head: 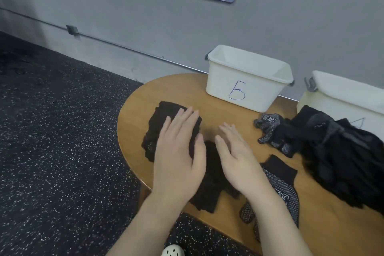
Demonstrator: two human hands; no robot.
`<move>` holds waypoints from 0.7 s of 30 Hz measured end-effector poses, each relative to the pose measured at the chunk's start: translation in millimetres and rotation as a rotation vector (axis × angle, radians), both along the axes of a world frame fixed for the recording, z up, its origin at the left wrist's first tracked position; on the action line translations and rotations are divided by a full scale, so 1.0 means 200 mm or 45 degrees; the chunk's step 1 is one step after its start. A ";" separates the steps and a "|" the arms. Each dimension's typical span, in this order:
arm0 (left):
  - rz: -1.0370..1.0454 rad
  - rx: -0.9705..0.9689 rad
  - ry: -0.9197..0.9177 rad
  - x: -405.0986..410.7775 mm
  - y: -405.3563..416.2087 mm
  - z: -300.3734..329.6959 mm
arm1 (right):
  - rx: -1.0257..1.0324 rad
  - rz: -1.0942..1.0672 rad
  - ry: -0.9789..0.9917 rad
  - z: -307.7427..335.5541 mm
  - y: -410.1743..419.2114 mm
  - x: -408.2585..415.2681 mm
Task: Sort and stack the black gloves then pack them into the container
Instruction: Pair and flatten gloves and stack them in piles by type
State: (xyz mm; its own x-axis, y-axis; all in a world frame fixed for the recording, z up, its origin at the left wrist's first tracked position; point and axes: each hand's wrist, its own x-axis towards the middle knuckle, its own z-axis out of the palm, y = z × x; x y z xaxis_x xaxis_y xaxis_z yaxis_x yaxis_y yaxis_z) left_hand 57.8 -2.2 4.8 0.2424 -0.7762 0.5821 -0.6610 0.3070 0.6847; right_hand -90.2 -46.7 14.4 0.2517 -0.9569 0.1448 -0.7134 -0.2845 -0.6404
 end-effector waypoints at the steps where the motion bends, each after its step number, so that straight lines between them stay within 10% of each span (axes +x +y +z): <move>1: -0.036 0.046 0.003 -0.06 0.01 -0.01 | -0.039 -0.044 0.026 0.00 -0.01 -0.07; 6: -0.295 0.086 -0.437 -0.27 -0.01 -0.01 | -0.156 -0.303 0.165 -0.01 -0.12 -0.46; 21: -0.511 0.543 -0.799 -0.55 -0.17 -0.16 | -0.182 -0.371 0.638 0.09 -0.56 -0.72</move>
State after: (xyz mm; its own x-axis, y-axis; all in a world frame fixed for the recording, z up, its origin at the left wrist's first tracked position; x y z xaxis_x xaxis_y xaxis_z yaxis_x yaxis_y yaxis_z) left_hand -52.9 -35.6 -26.8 -0.3667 -0.9173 0.1552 -0.8524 0.3981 0.3390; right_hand -233.7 -159.7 31.6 0.0529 -0.9765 0.2087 -0.9803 -0.0906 -0.1755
